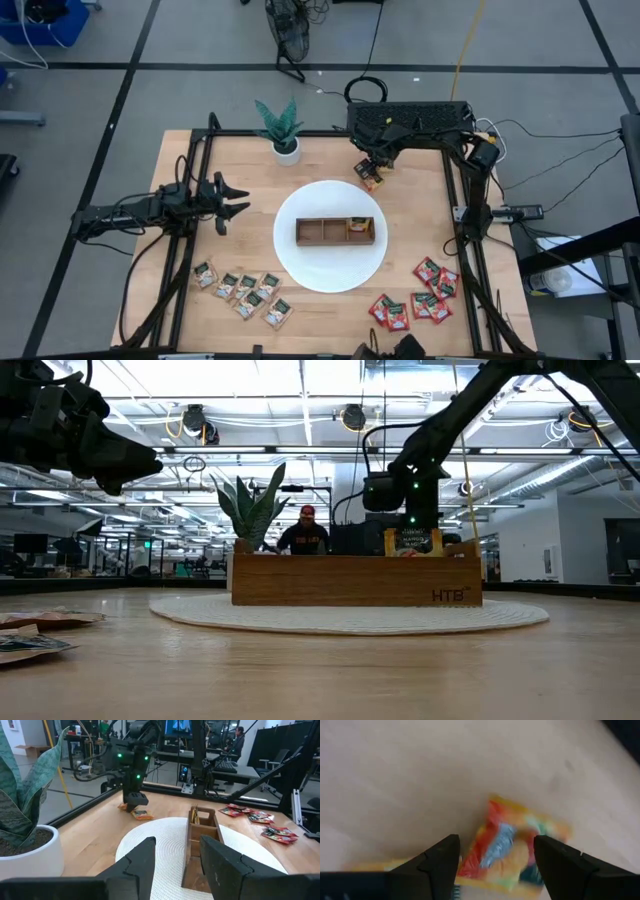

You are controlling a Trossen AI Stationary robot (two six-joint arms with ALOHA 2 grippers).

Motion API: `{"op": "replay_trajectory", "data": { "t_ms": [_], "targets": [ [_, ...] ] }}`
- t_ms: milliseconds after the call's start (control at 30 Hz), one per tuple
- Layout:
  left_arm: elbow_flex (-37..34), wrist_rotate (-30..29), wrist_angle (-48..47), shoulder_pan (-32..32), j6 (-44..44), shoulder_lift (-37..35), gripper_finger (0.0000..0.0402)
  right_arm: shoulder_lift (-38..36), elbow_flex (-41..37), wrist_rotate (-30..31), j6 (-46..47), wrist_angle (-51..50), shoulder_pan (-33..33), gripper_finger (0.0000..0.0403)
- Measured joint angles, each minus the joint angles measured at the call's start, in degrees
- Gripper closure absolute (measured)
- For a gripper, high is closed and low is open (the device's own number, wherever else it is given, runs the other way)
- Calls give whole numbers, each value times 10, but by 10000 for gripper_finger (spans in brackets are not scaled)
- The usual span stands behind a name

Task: Pick & Place Tea
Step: Put the yellow tea bag into the right section of the wooden organizer

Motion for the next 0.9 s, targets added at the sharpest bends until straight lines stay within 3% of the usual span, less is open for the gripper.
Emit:
{"op": "replay_trajectory", "data": {
  "t_ms": [200,433,667,900],
  "targets": [
    [0,0,0,0,0,0,245,-7,-2,17,8,-51,7,165],
    [0,0,0,0,0,0,245,-8,-2,28,-46,-33,1,176],
    [0,0,0,0,0,0,245,-8,-2,-5,-86,-1,-13,212],
    [0,0,0,0,0,0,245,-8,-31,-35,-96,36,-33,273]
  ]
}}
